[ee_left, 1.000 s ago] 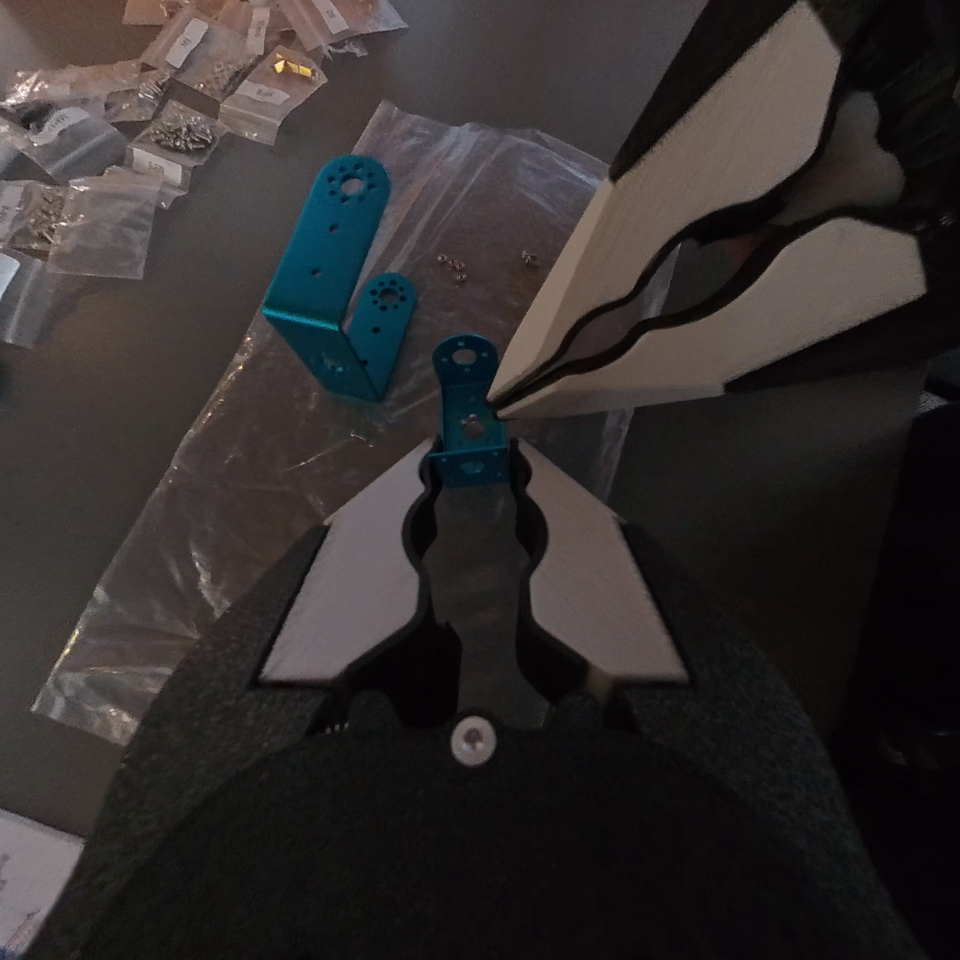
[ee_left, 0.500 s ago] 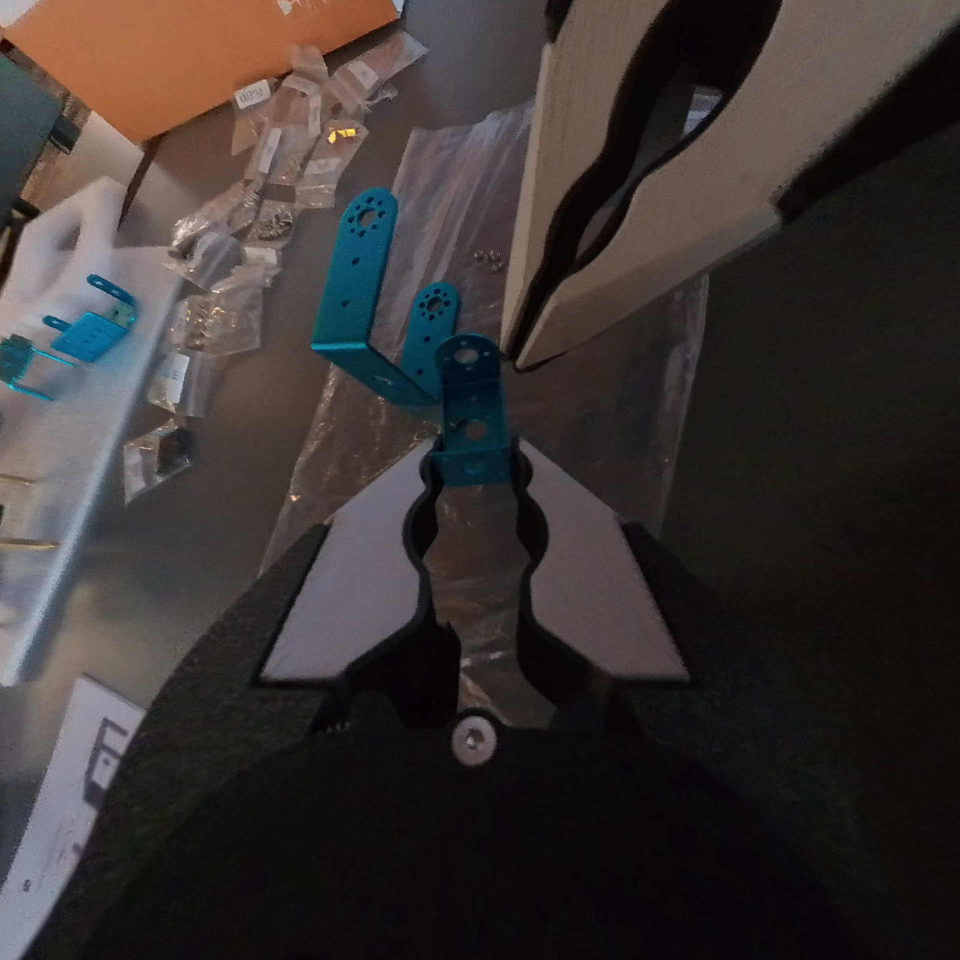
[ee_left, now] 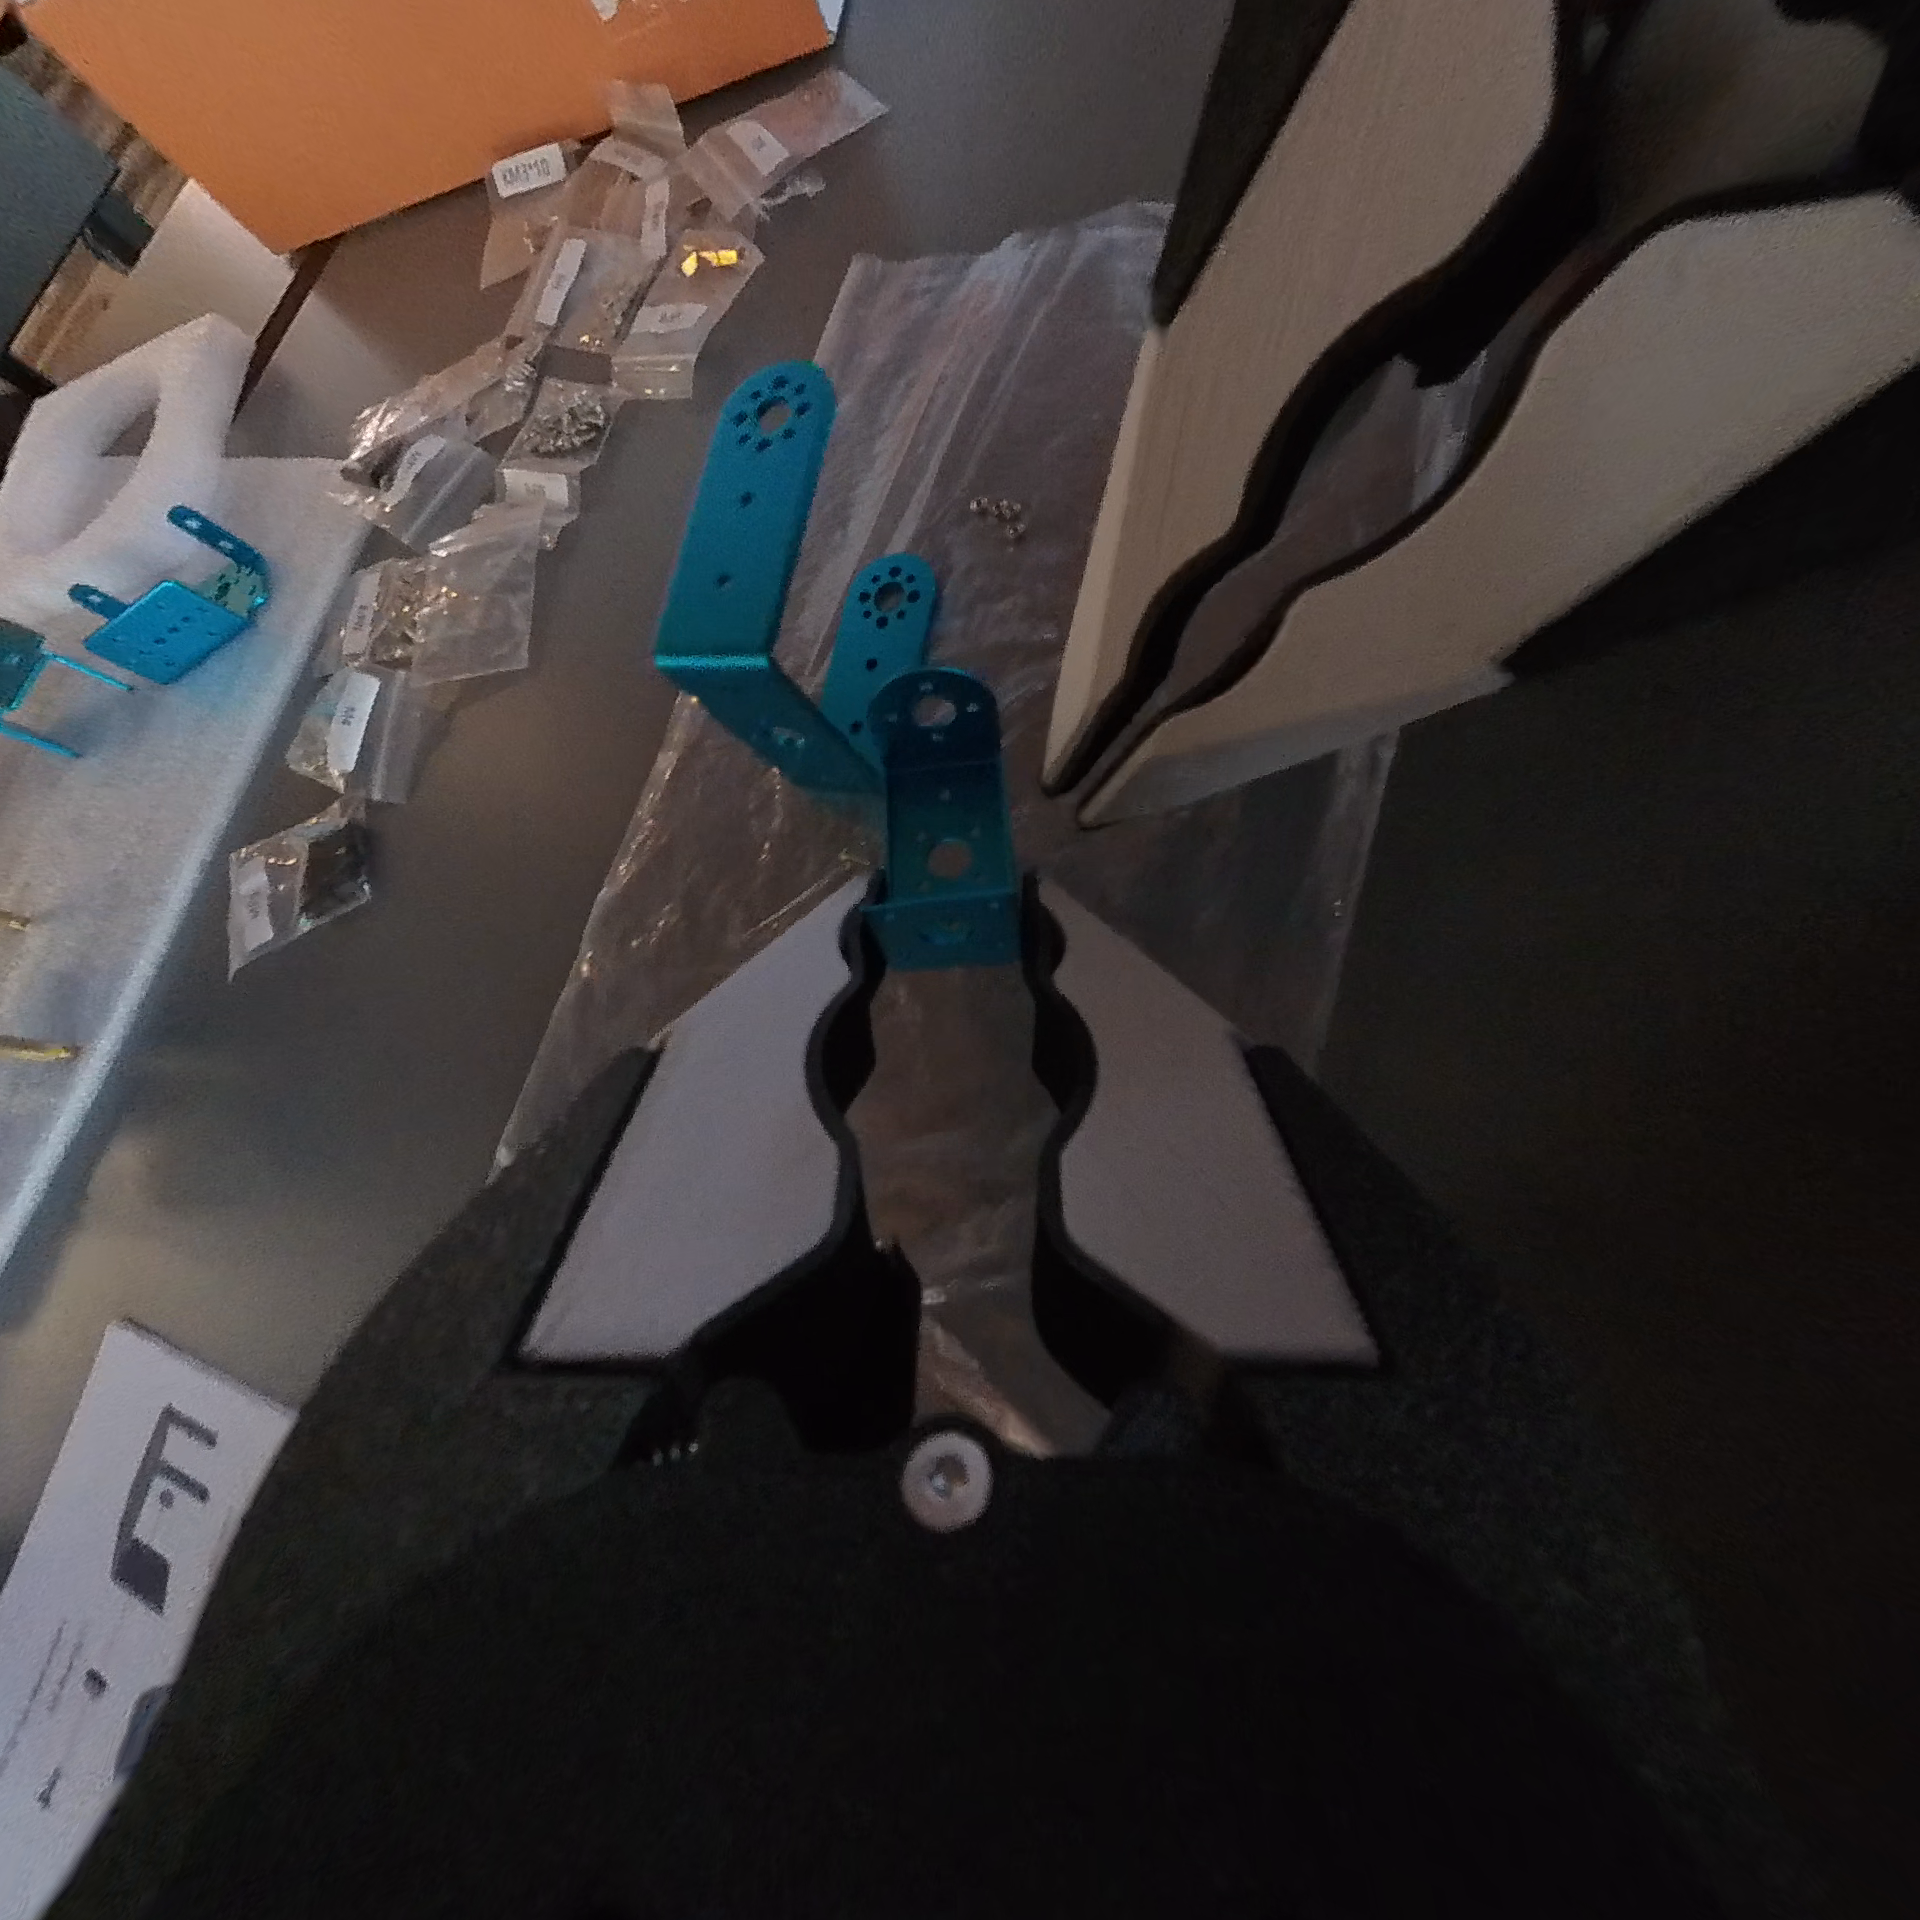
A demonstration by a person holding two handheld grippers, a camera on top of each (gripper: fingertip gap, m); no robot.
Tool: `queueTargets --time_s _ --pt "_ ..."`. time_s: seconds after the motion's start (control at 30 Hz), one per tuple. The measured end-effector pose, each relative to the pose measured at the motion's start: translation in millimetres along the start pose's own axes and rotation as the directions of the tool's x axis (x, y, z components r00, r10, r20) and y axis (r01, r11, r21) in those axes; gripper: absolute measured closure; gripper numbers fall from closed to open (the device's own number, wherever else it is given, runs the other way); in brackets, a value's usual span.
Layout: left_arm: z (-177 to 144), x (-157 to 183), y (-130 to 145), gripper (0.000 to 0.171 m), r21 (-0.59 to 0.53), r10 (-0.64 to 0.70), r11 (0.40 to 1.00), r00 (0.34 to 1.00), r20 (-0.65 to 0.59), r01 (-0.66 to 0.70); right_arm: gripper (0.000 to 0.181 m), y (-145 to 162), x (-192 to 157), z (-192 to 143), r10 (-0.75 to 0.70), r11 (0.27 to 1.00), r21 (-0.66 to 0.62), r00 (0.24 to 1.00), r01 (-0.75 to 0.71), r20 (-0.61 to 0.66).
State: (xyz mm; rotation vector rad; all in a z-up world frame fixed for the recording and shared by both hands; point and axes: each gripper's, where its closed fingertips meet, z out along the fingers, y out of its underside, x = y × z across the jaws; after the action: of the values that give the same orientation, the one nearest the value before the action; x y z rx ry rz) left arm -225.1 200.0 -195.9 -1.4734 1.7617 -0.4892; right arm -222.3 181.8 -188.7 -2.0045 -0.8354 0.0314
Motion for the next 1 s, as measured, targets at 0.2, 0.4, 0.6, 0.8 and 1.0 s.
queueTargets --time_s 0.2,0.4,0.6,0.8,1.0 --pt "-14.6 -30.9 24.1 0.147 -0.041 -0.087 0.995 0.993 0.082 0.091 0.169 3.9 -2.2 11.1 0.152 0.986 -0.090 0.982 -0.142 0.113" --pt "-32.8 -50.0 48.3 0.147 -0.052 -0.161 0.984 0.979 0.129 0.168 0.176 0.0 -11.2 29.3 0.214 0.970 -0.164 0.955 -0.181 0.207" --pt "-33.6 -41.4 49.8 0.147 -0.039 -0.166 0.984 0.980 0.112 0.171 0.177 6.1 -13.6 32.7 0.168 0.973 -0.190 0.971 -0.134 0.173" --pt "-30.8 -38.4 48.8 0.148 -0.025 -0.172 0.984 0.981 0.096 0.175 0.176 8.7 -11.6 30.4 0.178 0.971 -0.191 0.971 -0.147 0.159" --pt "-30.9 -37.5 48.2 0.147 -0.024 -0.166 0.985 0.982 0.092 0.169 0.176 6.8 -13.8 32.8 0.186 0.969 -0.197 0.967 -0.150 0.175"
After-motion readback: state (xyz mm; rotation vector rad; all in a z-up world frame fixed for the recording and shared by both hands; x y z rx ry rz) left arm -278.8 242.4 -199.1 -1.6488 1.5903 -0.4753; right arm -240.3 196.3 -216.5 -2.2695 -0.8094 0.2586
